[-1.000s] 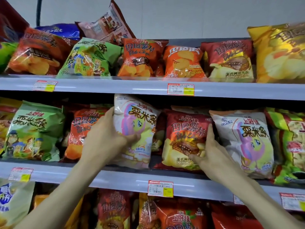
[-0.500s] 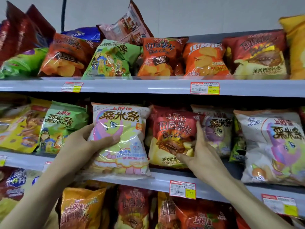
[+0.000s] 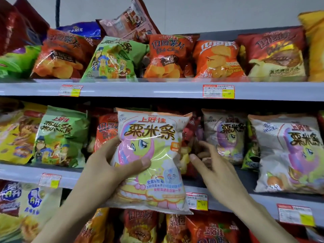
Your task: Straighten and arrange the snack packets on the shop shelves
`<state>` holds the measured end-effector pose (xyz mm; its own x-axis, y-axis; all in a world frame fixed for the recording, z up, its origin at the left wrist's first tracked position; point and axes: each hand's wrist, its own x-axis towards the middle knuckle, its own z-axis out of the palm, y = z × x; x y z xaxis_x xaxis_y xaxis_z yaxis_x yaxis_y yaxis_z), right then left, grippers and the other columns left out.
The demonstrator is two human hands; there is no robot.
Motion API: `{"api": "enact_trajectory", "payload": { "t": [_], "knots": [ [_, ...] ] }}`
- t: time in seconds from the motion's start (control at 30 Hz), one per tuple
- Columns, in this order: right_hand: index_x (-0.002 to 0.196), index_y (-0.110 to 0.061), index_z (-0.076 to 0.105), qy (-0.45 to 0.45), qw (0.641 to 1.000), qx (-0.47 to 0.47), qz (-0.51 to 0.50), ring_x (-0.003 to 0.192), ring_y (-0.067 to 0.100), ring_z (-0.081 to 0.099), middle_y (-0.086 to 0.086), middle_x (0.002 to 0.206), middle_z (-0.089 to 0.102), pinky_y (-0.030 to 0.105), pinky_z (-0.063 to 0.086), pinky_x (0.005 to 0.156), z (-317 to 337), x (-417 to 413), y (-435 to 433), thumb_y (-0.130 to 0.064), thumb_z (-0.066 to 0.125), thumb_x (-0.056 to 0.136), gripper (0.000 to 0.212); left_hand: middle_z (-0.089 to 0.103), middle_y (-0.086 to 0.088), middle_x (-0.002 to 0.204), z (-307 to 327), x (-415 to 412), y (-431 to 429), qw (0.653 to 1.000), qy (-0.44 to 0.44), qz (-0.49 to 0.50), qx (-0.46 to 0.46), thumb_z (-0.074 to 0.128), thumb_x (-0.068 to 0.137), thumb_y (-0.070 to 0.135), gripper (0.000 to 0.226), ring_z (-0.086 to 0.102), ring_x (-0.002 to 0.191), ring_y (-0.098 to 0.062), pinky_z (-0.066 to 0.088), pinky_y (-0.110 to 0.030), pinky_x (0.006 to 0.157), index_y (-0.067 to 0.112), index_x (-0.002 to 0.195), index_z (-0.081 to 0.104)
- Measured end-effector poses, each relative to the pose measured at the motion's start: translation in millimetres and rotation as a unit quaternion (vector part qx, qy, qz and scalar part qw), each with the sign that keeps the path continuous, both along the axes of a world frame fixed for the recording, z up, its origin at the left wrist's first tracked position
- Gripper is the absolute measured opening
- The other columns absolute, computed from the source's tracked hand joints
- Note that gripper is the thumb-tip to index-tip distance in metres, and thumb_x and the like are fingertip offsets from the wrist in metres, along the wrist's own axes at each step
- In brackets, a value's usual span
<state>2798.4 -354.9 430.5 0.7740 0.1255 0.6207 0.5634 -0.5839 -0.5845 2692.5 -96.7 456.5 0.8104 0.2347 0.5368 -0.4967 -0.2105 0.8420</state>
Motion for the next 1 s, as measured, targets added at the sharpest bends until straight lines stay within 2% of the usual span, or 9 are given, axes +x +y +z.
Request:
{"api": "enact_trajectory", "payload": {
  "t": [0.13,0.2,0.3,0.37,0.47,0.6,0.67,0.8,1.0],
  "knots": [
    [0.131,-0.049,0.056,0.042,0.997,0.054,0.033,0.108,-0.023,0.052,-0.032,0.122,0.062,0.002,0.039,0.084,3,-37,-39,-0.073,0.042,0.092,0.048,0.082,0.010,0.104,4,18,-41,0.999,-0.022,-0.032,0.019,0.093,0.059,0.026,0.068,0.081,0.089,-0.015,0.061,-0.020,0.069,0.031,0.124,0.070],
    [0.134,-0.051,0.055,0.056,0.995,0.061,0.047,0.107,-0.028,0.049,-0.035,0.123,0.061,-0.004,0.036,0.081,5,-51,-58,-0.073,0.044,0.089,0.051,0.082,0.012,0.105,7,28,-64,0.998,-0.042,-0.033,0.024,0.095,0.060,0.028,0.072,0.080,0.091,-0.012,0.063,-0.023,0.072,0.032,0.126,0.068],
    [0.143,-0.056,0.043,0.056,0.996,0.042,0.046,0.114,-0.016,0.056,-0.032,0.125,0.065,0.012,0.043,0.098,11,-63,-81,-0.086,0.045,0.085,0.065,0.080,0.011,0.112,10,45,-101,0.996,-0.070,-0.033,0.036,0.103,0.065,0.032,0.073,0.080,0.097,-0.016,0.064,-0.041,0.086,0.037,0.128,0.066],
    [0.148,-0.062,0.030,0.043,0.999,0.014,0.027,0.123,-0.007,0.054,-0.033,0.133,0.061,0.031,0.045,0.106,15,-66,-93,-0.090,0.047,0.082,0.073,0.079,0.013,0.115,11,58,-125,0.995,-0.088,-0.037,0.036,0.099,0.072,0.027,0.068,0.078,0.101,-0.012,0.064,-0.038,0.089,0.035,0.130,0.064],
    [0.154,-0.057,0.020,0.002,0.999,-0.029,-0.013,0.128,-0.012,0.043,-0.037,0.143,0.047,0.028,0.040,0.108,13,-58,-108,-0.079,0.054,0.087,0.078,0.078,0.009,0.120,10,80,-155,0.993,-0.102,-0.051,0.039,0.097,0.076,0.019,0.070,0.077,0.106,-0.014,0.062,-0.044,0.093,0.028,0.135,0.060],
    [0.159,-0.052,0.010,-0.017,0.996,-0.056,-0.062,0.142,0.006,0.045,-0.022,0.155,0.043,0.042,0.043,0.114,3,-36,-125,-0.079,0.052,0.085,0.090,0.078,0.005,0.121,3,105,-180,0.992,-0.091,-0.080,0.029,0.096,0.075,0.016,0.075,0.077,0.109,-0.018,0.062,-0.050,0.095,0.025,0.138,0.055],
    [0.160,-0.050,0.006,-0.019,0.994,-0.076,-0.075,0.141,0.007,0.044,-0.021,0.157,0.040,0.038,0.043,0.113,-1,-29,-129,-0.069,0.055,0.093,0.086,0.078,0.006,0.119,-2,116,-185,0.993,-0.082,-0.082,0.032,0.095,0.076,0.016,0.072,0.077,0.108,-0.016,0.062,-0.047,0.096,0.027,0.135,0.055],
    [0.164,-0.041,0.006,-0.008,0.988,-0.130,-0.081,0.120,0.011,0.055,-0.012,0.143,0.053,0.033,0.047,0.099,-2,-21,-131,-0.053,0.054,0.102,0.080,0.077,0.005,0.121,-10,137,-177,0.995,-0.040,-0.084,0.039,0.095,0.076,0.020,0.068,0.075,0.112,-0.017,0.060,-0.042,0.099,0.027,0.133,0.058],
    [0.166,-0.029,0.000,-0.002,0.979,-0.189,-0.077,0.122,0.025,0.058,0.000,0.142,0.058,0.044,0.052,0.100,-12,-7,-128,-0.050,0.051,0.103,0.084,0.077,0.007,0.123,-7,144,-170,0.990,0.017,-0.103,0.097,0.095,0.079,0.031,0.068,0.076,0.111,-0.017,0.058,-0.049,0.103,0.029,0.135,0.058]
  ]
}}
